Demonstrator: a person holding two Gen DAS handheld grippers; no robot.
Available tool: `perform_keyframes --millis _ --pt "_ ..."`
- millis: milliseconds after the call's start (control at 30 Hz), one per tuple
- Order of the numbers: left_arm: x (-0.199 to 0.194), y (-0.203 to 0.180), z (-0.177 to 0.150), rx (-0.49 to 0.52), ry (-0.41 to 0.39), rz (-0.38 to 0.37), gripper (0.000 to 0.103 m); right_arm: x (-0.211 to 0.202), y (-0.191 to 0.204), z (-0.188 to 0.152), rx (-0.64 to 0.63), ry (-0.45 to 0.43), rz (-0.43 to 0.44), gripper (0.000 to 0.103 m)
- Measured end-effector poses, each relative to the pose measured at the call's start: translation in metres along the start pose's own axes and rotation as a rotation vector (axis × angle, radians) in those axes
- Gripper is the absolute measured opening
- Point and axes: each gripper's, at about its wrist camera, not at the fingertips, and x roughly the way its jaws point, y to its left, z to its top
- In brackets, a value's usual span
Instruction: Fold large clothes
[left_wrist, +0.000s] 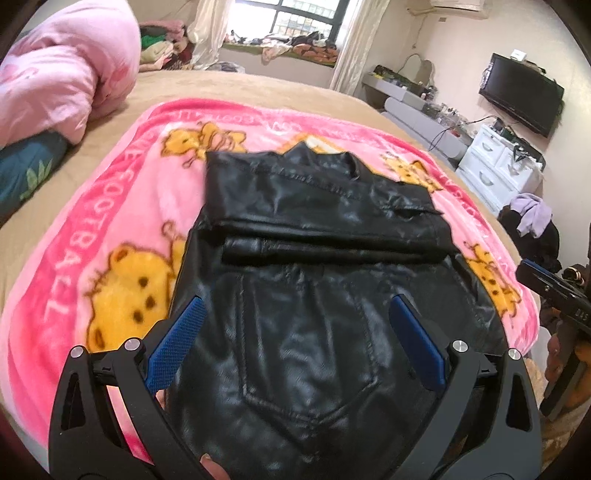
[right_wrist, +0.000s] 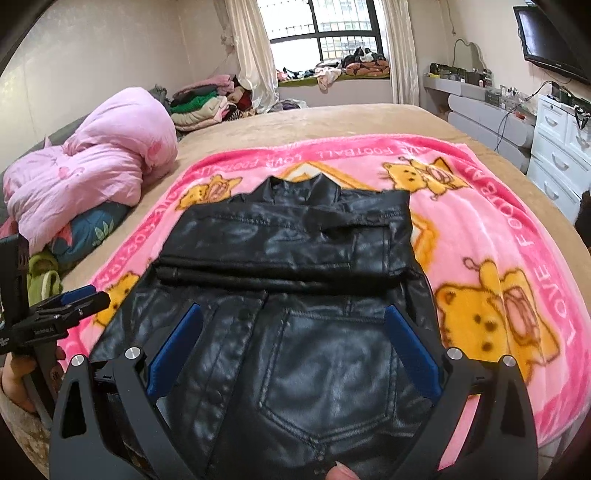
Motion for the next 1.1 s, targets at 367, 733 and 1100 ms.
perform_keyframes --millis 367,733,1100 --pt "0.003 0.033 -0.030 -0.045 0.068 0.089 0.094 0.006 -0.018 -0.029 0.012 0.064 -0.026 0.098" --pt "-0.005 0.072 -0.055 -0.144 0.142 0.073 0.094 -0.001 -0.042 -0.048 0.024 0.086 -0.061 0.098" --pt "-0.005 0.074 -0.072 -0.159 0.218 -0.072 0.070 -0.017 -0.069 -0.067 0.029 0.112 -0.096 0.098"
